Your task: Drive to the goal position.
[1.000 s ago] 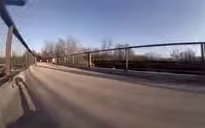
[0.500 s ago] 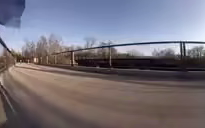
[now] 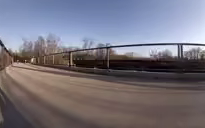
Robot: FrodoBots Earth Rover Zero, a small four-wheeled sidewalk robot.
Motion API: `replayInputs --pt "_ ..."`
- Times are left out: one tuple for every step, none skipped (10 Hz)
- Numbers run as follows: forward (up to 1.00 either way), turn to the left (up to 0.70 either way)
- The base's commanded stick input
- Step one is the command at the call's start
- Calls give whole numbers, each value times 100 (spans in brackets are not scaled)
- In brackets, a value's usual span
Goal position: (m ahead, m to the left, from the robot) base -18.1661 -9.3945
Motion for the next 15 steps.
replayInputs --pt "0 0" --pt "0 -7" --pt "0 -51" --pt "0 -65" --pt "0 -70" --pt "0 -70" --pt "0 -70" --pt "0 -70" --pt "0 -70" --pt "0 -70" --pt "0 -70" --pt "0 -70" --pt "0 -70" --pt "0 -70" --pt "0 -70"
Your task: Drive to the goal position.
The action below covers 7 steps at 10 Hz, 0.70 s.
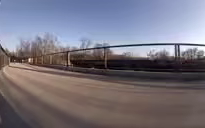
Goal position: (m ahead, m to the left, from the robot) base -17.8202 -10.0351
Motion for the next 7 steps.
replayInputs --pt "0 -70" --pt "0 -70" --pt "0 -70" --pt "0 -70" --pt "0 -70" --pt "0 -70" --pt "0 -70"
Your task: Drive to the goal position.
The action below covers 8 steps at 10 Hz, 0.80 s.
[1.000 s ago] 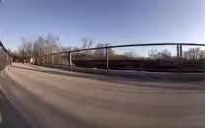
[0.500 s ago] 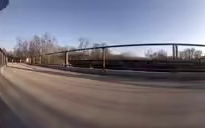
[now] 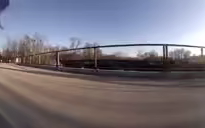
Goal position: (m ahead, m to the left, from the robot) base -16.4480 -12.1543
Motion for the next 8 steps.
replayInputs --pt "0 -70" --pt "0 -70" --pt "0 -70" --pt "0 -70" --pt "0 -70" --pt "0 -70" --pt "0 -70" --pt "0 -70"
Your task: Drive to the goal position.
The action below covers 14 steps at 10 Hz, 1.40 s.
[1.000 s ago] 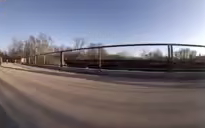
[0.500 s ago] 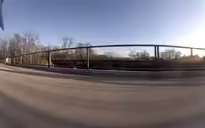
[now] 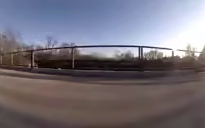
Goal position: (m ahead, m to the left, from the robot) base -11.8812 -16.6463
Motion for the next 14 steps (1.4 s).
replayInputs --pt "0 -70" --pt "0 -70" --pt "0 -70" --pt "0 -70" --pt "0 -70" --pt "0 -70" --pt "0 -70" --pt "0 -70" --pt "0 -70" --pt "0 -70" --pt "0 -70" --pt "0 -70" --pt "0 -70" --pt "0 -70"
